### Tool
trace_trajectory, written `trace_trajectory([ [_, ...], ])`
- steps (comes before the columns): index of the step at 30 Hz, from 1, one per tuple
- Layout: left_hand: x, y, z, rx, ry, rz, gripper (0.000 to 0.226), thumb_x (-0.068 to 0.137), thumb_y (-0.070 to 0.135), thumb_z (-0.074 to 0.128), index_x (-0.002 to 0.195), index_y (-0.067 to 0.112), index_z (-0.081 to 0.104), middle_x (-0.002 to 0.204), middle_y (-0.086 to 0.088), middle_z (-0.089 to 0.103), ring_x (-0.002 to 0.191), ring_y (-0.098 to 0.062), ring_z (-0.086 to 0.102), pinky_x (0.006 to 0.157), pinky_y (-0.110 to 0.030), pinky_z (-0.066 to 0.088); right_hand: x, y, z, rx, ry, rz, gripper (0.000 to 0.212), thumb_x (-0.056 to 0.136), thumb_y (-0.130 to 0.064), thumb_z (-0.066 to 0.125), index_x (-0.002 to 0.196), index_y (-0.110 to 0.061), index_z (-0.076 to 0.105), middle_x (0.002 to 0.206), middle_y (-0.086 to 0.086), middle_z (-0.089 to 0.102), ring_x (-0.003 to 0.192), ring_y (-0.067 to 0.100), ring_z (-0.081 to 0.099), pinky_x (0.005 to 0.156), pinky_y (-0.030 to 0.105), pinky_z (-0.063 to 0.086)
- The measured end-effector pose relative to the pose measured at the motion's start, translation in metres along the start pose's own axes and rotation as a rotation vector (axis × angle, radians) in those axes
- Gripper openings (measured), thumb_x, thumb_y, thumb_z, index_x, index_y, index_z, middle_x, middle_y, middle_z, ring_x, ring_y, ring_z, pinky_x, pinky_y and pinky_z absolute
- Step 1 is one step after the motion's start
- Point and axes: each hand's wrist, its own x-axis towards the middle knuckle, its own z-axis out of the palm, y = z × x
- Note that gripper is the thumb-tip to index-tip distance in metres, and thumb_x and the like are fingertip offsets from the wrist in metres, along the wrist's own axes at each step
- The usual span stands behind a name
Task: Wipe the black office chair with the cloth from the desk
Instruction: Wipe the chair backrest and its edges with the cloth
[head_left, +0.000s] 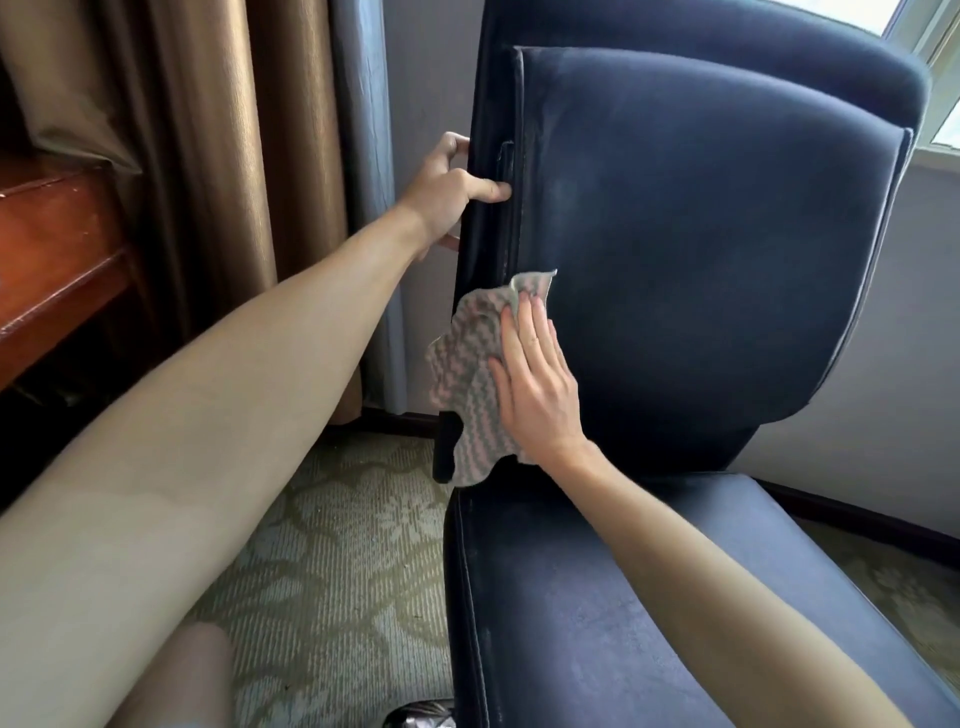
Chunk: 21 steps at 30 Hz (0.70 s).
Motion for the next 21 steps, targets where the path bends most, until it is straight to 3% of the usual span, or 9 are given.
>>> trace_trajectory([
  [4,-0.001,0.001,0.002,-0.004,0.0,-0.004,0.033,0.081,0.014,0.069,0.104,0.023,0.048,0.086,0.005,0.07,0.063,-0.009,0.069,0.044,-0.027,0.05,-0.047,0.006,-0.006,0.071,-0.099,-0.048,0.061,0.078,0.022,0.055,0.136,0.005,0.049,0.146,0.02,0.043,0.14,0.033,0.035,0.11,0.048,0.038],
  [10,-0.004,0.004,0.001,-0.012,0.001,-0.005,0.034,0.081,0.013,0.068,0.105,0.023,0.047,0.088,0.004,0.07,0.062,-0.008,0.069,0.044,-0.026,0.05,-0.042,0.002,-0.024,0.098,-0.124,-0.088,0.041,0.096,0.005,0.032,0.132,0.008,0.052,0.144,0.022,0.045,0.137,0.035,0.039,0.103,0.049,0.045],
  [12,-0.004,0.004,0.001,-0.013,0.01,-0.004,0.034,0.081,0.013,0.069,0.106,0.023,0.048,0.088,0.004,0.07,0.062,-0.009,0.069,0.044,-0.027,0.05,-0.025,-0.001,-0.026,0.084,-0.049,-0.008,0.038,0.099,0.003,0.033,0.133,0.01,0.049,0.144,0.024,0.044,0.137,0.037,0.039,0.105,0.048,0.044],
  [14,-0.005,0.003,0.0,-0.01,0.017,-0.006,0.034,0.081,0.013,0.069,0.106,0.022,0.049,0.087,0.004,0.07,0.061,-0.009,0.069,0.044,-0.027,0.05,0.005,-0.001,-0.028,0.048,0.022,0.075,0.041,0.093,0.013,0.041,0.134,0.011,0.046,0.143,0.026,0.043,0.135,0.038,0.04,0.105,0.043,0.045],
  [18,-0.005,0.002,0.0,-0.011,0.033,-0.005,0.034,0.079,0.014,0.071,0.103,0.023,0.049,0.089,0.003,0.07,0.06,-0.008,0.068,0.043,-0.027,0.049,0.059,0.001,-0.024,-0.007,0.083,0.042,0.035,0.096,0.008,0.035,0.125,0.018,0.052,0.132,0.034,0.051,0.122,0.047,0.051,0.092,0.049,0.053],
  [21,-0.006,0.002,0.0,0.0,0.04,-0.006,0.035,0.078,0.015,0.071,0.103,0.023,0.048,0.09,0.004,0.07,0.062,-0.01,0.068,0.043,-0.027,0.049,0.056,-0.006,-0.018,0.017,0.036,0.085,0.044,0.098,0.002,0.043,0.14,0.015,0.035,0.148,0.032,0.031,0.14,0.043,0.029,0.112,0.049,0.035],
])
